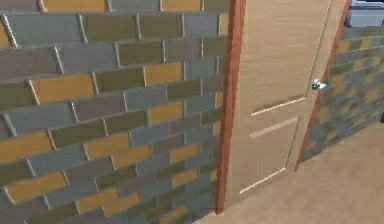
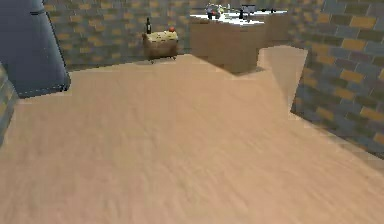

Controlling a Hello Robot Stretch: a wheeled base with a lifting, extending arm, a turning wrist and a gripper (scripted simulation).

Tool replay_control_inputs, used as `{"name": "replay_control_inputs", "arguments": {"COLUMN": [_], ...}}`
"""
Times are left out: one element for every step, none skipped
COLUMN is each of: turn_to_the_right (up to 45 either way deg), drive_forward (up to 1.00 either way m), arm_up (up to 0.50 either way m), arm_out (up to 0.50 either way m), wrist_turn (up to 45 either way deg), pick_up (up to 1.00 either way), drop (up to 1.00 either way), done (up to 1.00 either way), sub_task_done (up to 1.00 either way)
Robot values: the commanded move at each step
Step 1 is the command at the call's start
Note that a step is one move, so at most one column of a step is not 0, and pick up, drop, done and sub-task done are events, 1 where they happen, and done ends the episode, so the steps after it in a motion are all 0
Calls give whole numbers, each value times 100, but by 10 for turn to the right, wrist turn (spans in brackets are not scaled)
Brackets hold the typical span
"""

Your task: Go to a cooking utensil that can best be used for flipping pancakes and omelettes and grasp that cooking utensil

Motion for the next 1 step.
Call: {"name": "replay_control_inputs", "arguments": {"turn_to_the_right": [450], "drive_forward": [0], "arm_up": [0], "arm_out": [0], "wrist_turn": [0], "pick_up": [0], "drop": [0], "done": [0], "sub_task_done": [0]}}
